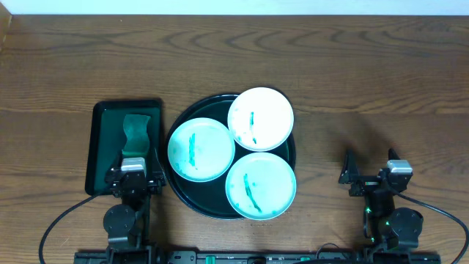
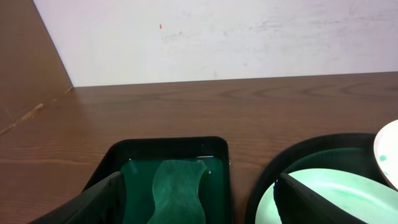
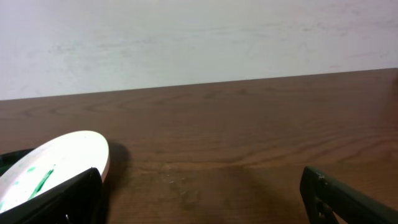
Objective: Clean dirty plates on tray and stack at the side
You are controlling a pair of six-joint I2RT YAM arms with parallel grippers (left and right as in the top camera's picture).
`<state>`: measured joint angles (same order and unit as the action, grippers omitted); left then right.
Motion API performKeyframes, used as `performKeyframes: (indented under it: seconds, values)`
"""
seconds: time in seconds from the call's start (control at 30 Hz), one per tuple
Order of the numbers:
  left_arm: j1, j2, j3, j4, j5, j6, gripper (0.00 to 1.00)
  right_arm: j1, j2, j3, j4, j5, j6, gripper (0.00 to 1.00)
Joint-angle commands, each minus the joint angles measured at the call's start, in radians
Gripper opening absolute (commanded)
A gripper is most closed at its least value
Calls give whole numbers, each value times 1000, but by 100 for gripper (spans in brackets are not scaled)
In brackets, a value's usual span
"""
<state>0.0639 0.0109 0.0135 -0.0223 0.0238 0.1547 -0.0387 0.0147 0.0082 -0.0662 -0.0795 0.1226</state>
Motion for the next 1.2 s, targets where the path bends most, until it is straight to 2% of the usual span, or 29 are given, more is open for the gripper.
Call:
performKeyframes:
  seconds: [0.0,0.87,1.17]
  values:
    - [5,-7,-10,-50,-13,5,76,8,-7,-3,-2,0,11,99]
    - [5,-7,-10,-48,-13,5,76,8,-7,-3,1,12,11,99]
    - [5,-7,-9,-41,-9,5,76,8,-7,-2,7,-61,11,99]
